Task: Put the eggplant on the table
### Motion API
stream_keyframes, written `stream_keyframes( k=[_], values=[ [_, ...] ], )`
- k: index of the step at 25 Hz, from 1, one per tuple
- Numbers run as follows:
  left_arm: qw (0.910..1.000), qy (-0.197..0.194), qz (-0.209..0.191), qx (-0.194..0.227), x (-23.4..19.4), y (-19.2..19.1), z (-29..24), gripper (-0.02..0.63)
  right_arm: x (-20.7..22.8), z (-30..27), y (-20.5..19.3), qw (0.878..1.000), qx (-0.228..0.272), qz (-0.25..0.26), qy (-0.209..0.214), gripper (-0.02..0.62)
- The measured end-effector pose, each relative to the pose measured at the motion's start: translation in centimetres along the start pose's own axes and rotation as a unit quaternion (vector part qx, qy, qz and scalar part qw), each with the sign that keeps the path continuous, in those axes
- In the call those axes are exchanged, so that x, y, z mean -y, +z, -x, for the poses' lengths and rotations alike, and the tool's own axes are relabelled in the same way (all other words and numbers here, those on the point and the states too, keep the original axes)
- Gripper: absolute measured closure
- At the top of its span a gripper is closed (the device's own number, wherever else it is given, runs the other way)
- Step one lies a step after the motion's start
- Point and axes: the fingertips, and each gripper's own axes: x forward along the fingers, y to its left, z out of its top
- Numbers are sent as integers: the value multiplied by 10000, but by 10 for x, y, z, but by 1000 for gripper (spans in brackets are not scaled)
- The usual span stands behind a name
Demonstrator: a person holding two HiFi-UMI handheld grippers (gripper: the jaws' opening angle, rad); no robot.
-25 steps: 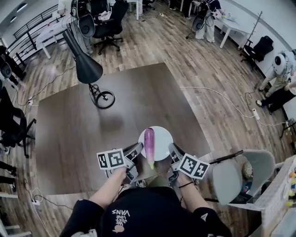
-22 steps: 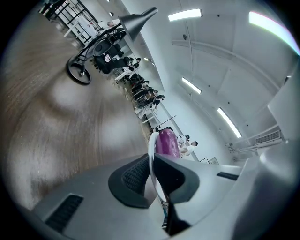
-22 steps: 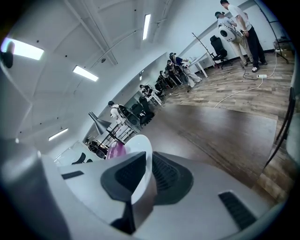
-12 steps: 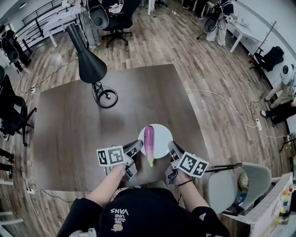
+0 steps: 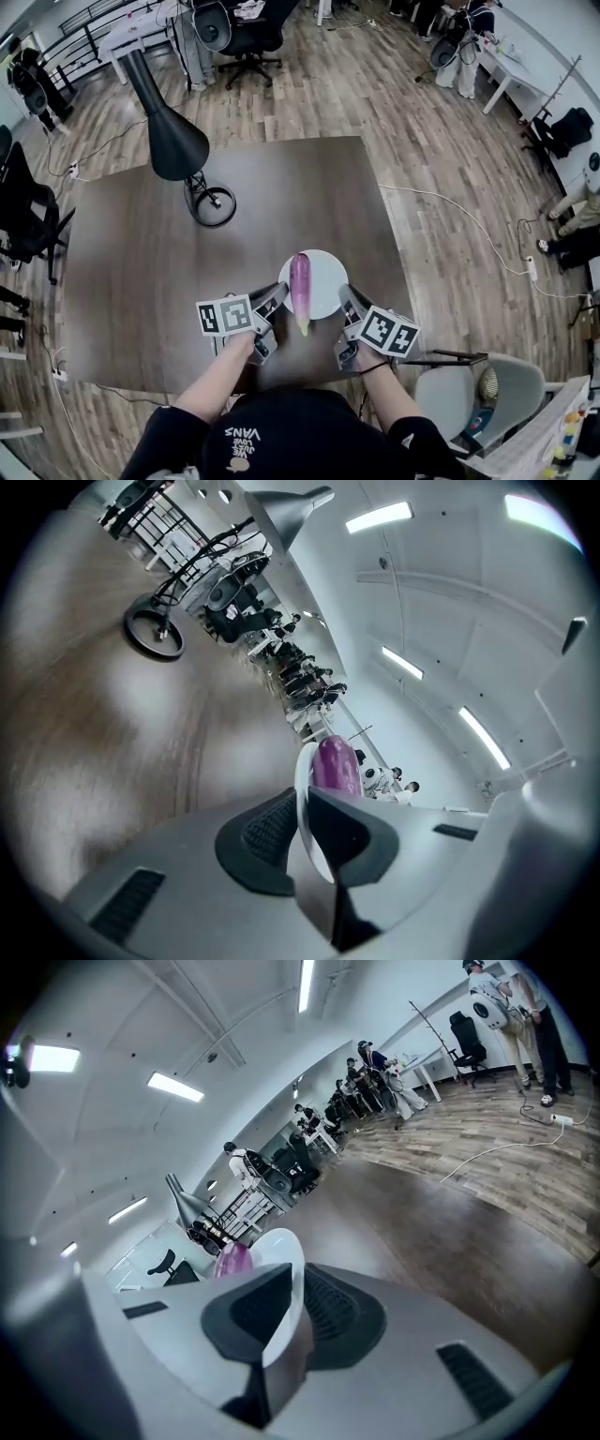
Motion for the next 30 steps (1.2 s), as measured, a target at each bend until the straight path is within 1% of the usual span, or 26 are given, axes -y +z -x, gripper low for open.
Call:
stream_keyframes(
  k=[6,18,27,30],
  values=[
    [9999,121,-53,-34,-7,10,-29,578,21,-20,16,9999,-128,-11,-34,558],
    [9997,223,-54,-23,-30,27,-73,578,52,-60,39,9997,-242,33,-61,558],
    [9993,383,53,-16,-54,36,-97,578,73,-94,45,9989,-448,107,-121,558],
    [9989,457,24,-57,-63,39,-103,577,78,-104,44,9985,-521,103,-146,558]
  ],
)
